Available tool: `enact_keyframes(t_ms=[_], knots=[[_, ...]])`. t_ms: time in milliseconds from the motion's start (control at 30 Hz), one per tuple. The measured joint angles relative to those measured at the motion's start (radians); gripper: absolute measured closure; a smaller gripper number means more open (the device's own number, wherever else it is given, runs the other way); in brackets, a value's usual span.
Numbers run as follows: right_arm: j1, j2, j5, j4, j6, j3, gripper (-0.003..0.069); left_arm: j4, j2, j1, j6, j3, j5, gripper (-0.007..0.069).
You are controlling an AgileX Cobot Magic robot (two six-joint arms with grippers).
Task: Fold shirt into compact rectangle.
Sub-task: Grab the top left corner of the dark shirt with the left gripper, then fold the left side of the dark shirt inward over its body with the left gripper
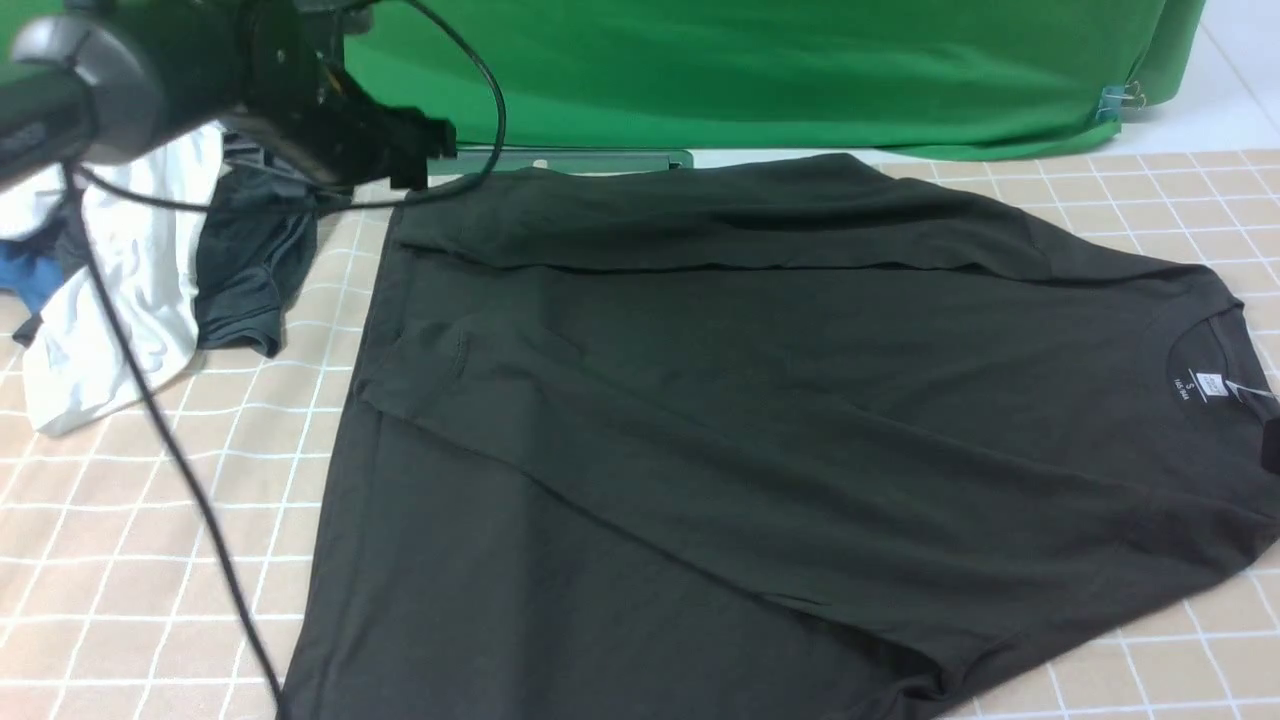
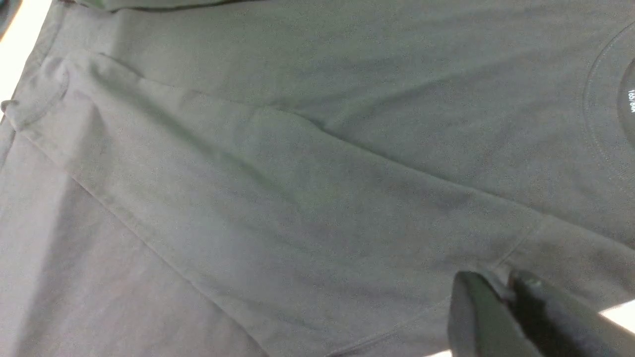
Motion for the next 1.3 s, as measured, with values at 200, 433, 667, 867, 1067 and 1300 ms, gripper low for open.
enact_keyframes(t_ms=[200, 433, 667, 867, 1067, 1300], knots=[[0.000, 0.000, 0.001, 0.000, 0.000, 0.000, 0.0546, -0.013, 0.176, 0.009, 0.003, -0.195, 0.044, 0.0169], [0.000, 0.000, 0.001, 0.000, 0.000, 0.000, 0.0536, -0.022, 0.274, 0.009, 0.003, -0.274, 0.062, 0.0177], [0.000, 0.000, 0.001, 0.000, 0.000, 0.000, 0.0536, -0.032, 0.293, 0.013, 0.004, -0.276, 0.067, 0.0406], [0.000, 0.000, 0.002, 0.000, 0.000, 0.000, 0.0536, -0.038, 0.294, 0.020, 0.051, -0.293, 0.120, 0.0589], [0.000, 0.000, 0.005, 0.000, 0.000, 0.000, 0.0535, -0.089, 0.242, 0.020, 0.121, -0.343, 0.272, 0.0589], [0.000, 0.000, 0.007, 0.000, -0.001, 0.000, 0.0535, -0.146, 0.122, 0.020, 0.164, -0.354, 0.382, 0.0589]])
